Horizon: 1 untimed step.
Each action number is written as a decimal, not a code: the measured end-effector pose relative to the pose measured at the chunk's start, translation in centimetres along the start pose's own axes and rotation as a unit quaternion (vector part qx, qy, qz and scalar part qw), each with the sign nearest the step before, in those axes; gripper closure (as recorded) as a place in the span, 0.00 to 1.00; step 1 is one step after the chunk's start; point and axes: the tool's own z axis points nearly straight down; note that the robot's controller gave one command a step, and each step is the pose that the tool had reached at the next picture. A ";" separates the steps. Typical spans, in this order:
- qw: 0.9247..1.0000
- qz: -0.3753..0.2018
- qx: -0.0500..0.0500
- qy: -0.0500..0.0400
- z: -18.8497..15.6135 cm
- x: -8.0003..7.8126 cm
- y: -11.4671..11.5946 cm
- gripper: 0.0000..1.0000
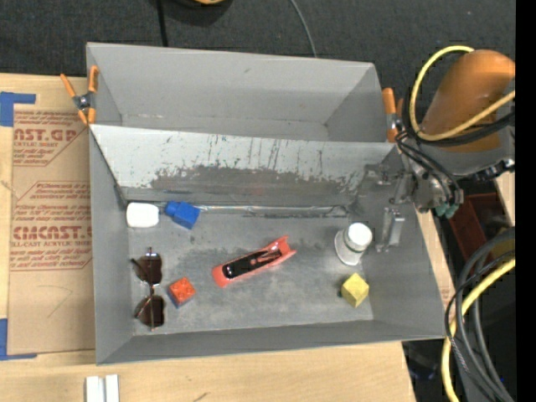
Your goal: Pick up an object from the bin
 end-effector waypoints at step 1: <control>1.000 -0.001 0.001 -0.004 -0.5 -0.2 0.1 0.00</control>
Offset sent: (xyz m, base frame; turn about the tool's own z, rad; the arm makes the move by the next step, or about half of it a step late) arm -0.0429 -0.0078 -0.0958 -0.0901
